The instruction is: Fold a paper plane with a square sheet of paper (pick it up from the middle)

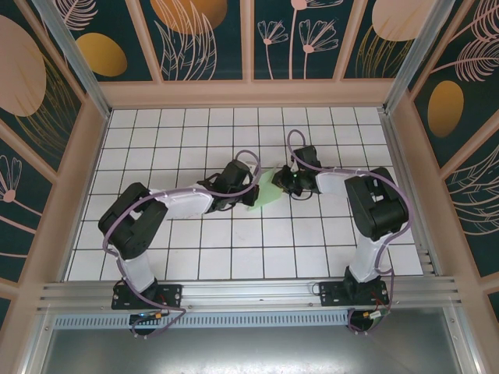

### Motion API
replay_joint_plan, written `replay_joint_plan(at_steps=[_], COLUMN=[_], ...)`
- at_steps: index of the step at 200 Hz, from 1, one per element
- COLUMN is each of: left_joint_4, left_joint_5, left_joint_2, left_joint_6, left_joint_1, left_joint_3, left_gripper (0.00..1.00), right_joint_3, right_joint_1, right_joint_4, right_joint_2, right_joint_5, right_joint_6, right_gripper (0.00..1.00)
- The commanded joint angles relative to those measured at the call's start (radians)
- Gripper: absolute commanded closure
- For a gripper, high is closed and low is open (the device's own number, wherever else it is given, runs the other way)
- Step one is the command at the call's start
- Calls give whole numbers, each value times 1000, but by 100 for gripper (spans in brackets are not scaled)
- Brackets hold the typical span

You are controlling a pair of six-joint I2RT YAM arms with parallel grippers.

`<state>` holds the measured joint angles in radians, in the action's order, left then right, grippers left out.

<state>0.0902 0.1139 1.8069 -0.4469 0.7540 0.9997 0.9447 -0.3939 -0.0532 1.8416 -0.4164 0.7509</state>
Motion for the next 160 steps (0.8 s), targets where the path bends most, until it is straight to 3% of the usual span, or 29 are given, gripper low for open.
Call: replay_joint_plan(at_steps=[1,88,160], left_joint_4=[-55,-86,101], left_joint_5=[70,273,425], left_joint_2=[33,122,97], left_joint_6=[16,-3,-113], left_joint_1=[5,-48,-103], left_joint_3=[49,116,19], left_gripper=[100,100,100], right_joint_3=[21,4,-85], right_joint_1=[12,33,37], right_joint_4=[54,63,-56], right_joint_2=[27,14,-125], right_joint_5=[20,-26,-136], right_joint_6=[10,-58,-157], right_gripper=[82,82,74])
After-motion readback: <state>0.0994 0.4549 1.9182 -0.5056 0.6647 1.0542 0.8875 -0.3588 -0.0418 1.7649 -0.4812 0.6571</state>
